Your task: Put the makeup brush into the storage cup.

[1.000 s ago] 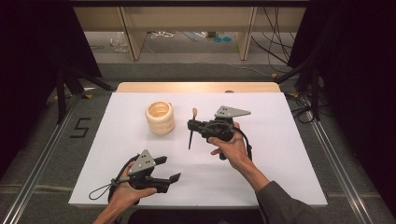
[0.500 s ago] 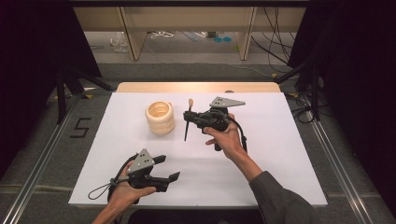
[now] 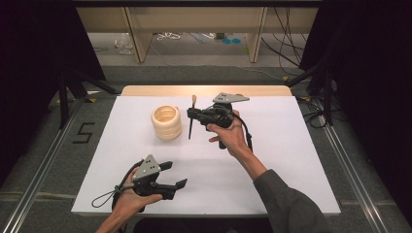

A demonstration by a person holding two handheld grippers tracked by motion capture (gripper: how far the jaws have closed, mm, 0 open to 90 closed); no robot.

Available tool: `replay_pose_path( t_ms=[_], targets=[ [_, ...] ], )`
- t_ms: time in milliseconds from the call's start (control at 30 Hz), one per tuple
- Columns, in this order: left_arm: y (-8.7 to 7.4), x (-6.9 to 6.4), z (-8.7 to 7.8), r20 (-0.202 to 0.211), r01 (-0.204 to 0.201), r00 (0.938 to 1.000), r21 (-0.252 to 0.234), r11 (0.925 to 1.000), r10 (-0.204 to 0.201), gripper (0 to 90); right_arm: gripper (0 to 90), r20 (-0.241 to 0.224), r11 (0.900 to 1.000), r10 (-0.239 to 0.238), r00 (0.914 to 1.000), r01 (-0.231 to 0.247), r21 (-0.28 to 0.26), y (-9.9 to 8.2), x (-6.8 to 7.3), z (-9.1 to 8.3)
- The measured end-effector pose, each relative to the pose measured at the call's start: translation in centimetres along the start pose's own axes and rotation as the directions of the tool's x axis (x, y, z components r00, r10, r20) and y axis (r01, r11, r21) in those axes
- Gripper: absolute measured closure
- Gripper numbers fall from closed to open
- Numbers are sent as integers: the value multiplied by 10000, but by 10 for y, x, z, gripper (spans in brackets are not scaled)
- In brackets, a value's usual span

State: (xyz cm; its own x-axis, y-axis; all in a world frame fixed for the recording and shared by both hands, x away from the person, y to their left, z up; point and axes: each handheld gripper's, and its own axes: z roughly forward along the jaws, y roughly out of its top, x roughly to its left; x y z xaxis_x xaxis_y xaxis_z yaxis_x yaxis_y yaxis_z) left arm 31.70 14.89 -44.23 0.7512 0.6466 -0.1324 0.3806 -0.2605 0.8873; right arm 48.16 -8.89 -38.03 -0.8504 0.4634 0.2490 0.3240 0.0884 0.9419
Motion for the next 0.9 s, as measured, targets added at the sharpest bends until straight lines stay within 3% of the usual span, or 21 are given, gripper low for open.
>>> replay_pose_path(
  t_ms=[900],
  targets=[
    [0, 0, 0, 10, 21, 10000, -4, 10000, -21, 205, 836, 397, 9997, -224, 9990, 227, -60, 32, -10, 39]
  ],
)
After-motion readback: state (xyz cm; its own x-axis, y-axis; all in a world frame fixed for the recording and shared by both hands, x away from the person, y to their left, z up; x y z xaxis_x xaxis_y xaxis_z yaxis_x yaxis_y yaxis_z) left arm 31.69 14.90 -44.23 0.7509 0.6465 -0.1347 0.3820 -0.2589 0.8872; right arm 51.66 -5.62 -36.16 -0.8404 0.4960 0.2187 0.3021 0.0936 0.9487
